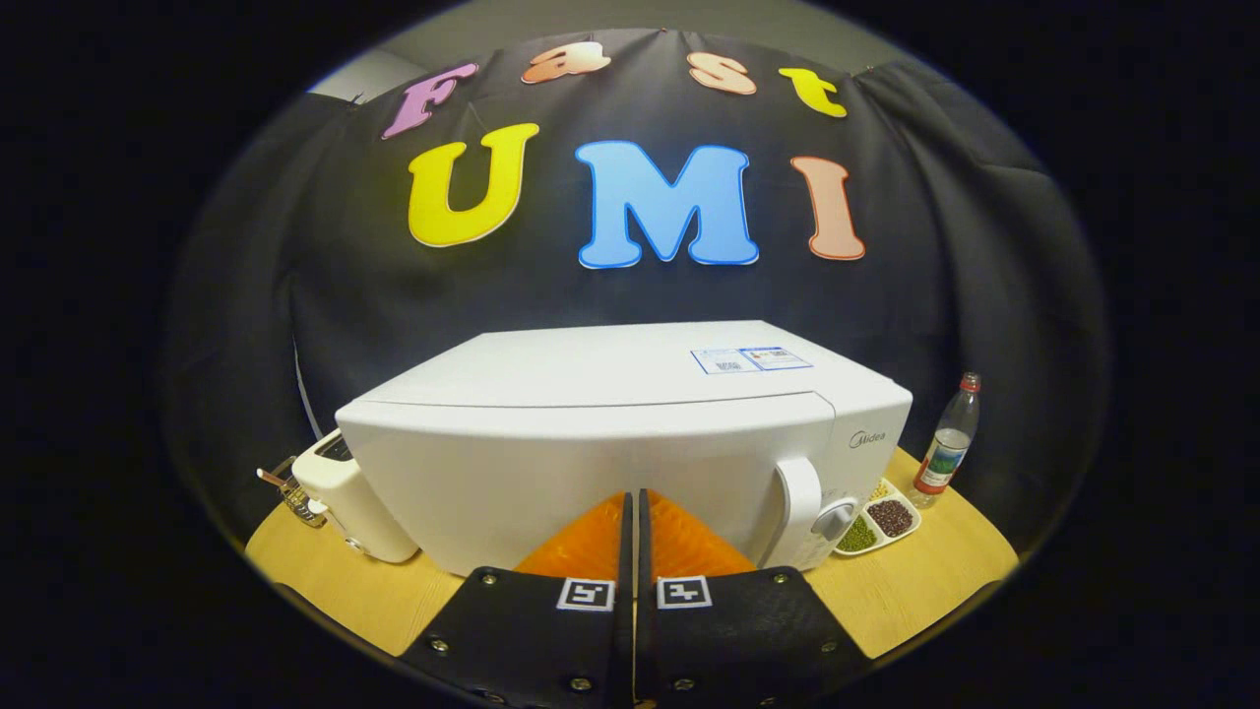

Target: Open the microwave, put the food inside, and close the microwave door.

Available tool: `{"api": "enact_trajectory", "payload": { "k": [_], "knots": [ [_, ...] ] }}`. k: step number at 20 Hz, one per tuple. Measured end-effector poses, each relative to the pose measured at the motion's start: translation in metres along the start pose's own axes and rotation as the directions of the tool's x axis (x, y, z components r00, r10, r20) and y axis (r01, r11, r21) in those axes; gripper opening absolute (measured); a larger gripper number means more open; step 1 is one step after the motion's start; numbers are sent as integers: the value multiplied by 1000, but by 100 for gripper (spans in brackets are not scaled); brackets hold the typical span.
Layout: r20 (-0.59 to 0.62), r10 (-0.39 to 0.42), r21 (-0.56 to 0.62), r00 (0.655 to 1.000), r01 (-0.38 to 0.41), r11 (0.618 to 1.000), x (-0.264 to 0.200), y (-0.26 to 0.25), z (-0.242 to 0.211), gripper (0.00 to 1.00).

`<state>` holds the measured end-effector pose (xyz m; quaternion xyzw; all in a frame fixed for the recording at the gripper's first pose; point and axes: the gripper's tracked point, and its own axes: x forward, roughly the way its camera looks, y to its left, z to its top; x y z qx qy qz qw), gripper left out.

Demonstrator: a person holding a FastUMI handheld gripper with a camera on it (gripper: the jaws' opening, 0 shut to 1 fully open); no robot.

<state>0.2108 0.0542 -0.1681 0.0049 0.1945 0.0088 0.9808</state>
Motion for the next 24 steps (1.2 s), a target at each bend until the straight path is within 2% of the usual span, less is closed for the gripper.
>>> {"api": "enact_trajectory", "payload": {
  "k": [12,13,14,16,17,19,24],
  "knots": [
    [140,-9,-19,990,12,1000,-148,2,18,1],
    [158,0,-20,987,3,1000,-158,5,19,10],
    [168,11,-17,986,-8,1000,-166,9,20,25],
    [184,-5,-21,983,9,1000,-180,6,18,81],
    [198,-32,-25,980,38,999,-186,-1,20,99],
    [235,-55,-7,970,59,998,-199,-4,27,97],
    [274,-60,26,960,55,998,-210,-5,39,97]
  ]
}}
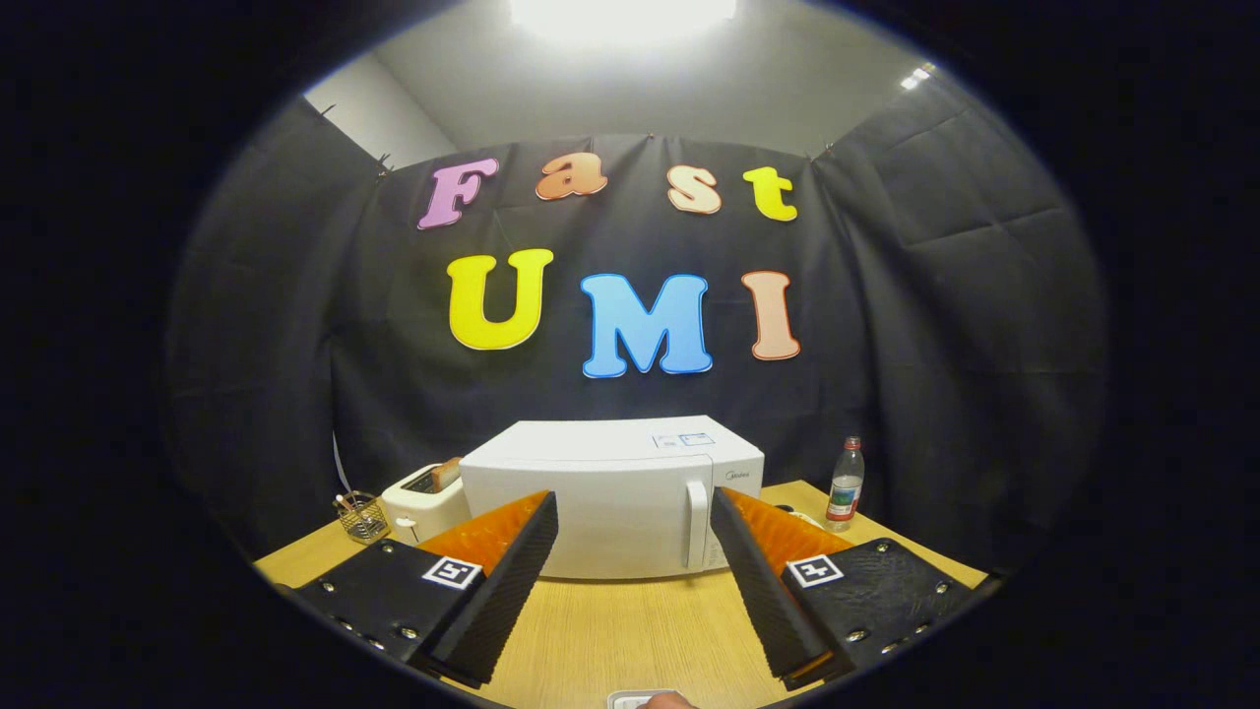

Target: Open the microwave, put the food inside, and close the microwave door.

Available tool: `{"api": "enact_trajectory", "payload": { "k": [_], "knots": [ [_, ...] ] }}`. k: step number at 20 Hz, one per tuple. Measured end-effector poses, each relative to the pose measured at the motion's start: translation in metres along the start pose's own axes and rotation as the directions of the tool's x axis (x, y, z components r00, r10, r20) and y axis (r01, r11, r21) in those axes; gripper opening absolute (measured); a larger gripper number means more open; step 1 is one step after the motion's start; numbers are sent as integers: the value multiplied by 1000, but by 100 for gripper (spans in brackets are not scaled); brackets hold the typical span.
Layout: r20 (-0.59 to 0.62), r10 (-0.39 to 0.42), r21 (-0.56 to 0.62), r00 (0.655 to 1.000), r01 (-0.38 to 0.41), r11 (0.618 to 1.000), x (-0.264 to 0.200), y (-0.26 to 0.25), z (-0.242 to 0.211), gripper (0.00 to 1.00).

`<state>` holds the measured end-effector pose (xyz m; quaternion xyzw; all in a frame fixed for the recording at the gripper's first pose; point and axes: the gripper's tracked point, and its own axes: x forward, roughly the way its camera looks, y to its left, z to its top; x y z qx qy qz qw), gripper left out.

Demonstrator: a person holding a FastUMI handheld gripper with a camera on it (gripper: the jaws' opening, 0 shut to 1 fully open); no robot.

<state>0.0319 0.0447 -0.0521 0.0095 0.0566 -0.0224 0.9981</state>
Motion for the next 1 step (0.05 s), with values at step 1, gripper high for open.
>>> {"api": "enact_trajectory", "payload": {
  "k": [1],
  "knots": [
    [5,-4,1,1000,4,1000,0,-2,3,97]
  ]
}}
